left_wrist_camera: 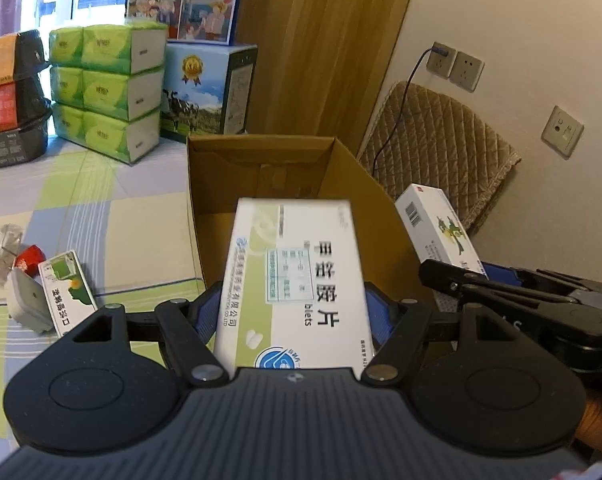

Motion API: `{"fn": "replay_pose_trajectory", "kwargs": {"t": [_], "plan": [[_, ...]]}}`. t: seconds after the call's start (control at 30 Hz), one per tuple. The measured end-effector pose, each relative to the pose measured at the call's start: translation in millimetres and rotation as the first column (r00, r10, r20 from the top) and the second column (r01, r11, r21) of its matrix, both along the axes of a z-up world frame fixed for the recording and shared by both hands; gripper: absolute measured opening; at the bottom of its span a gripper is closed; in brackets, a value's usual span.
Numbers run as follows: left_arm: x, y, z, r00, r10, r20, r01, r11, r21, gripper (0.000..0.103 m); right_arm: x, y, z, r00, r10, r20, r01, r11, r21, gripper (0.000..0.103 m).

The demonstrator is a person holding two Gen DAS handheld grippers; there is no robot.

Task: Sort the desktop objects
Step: 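Carry the ointment box and tablet box over the cardboard box, then open both tools to drop the two medicine boxes into the cardboard box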

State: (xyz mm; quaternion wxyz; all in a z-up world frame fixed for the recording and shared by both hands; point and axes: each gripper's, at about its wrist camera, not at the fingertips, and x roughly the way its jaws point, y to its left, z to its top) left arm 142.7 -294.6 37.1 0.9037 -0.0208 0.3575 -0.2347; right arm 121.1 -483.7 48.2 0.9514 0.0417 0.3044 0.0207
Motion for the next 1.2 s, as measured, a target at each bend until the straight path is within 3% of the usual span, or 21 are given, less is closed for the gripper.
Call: {"fn": "replay_pose_trajectory", "kwargs": {"t": [0.63, 0.7, 0.73, 0.77, 1.2], "plan": [[-8.0, 45.7, 3.5, 0.994, 0.113, 0.014, -0.113, 0.993, -0.022, 0.067, 8.6, 13.2, -2.4, 0.999, 0.051, 0.015, -0.052, 0.998, 0.026, 0.036], [-8.9, 49.3, 3.8, 0.993, 0.119, 0.013, -0.119, 0.993, -0.019, 0.067, 13.8, 17.3, -0.5, 0.995, 0.092, 0.032, -0.093, 0.995, 0.026, 0.04], [-9.8, 51.7, 3.5, 0.992, 0.122, 0.011, -0.122, 0.992, -0.02, 0.067, 15.0, 18.9, 0.8, 0.996, 0.087, 0.031, -0.087, 0.996, 0.011, 0.051], [-10.9, 55.0, 3.4, 0.992, 0.128, 0.009, -0.127, 0.992, -0.021, 0.067, 14.0, 18.4, 2.4, 0.996, 0.074, 0.039, -0.075, 0.997, 0.009, 0.053], [-41.0, 102.4, 1.5, 0.982, 0.191, -0.004, -0.191, 0.981, -0.008, 0.072, -37.5, 27.8, 7.9, 0.999, 0.041, -0.006, -0.04, 0.995, 0.095, 0.057]]}}
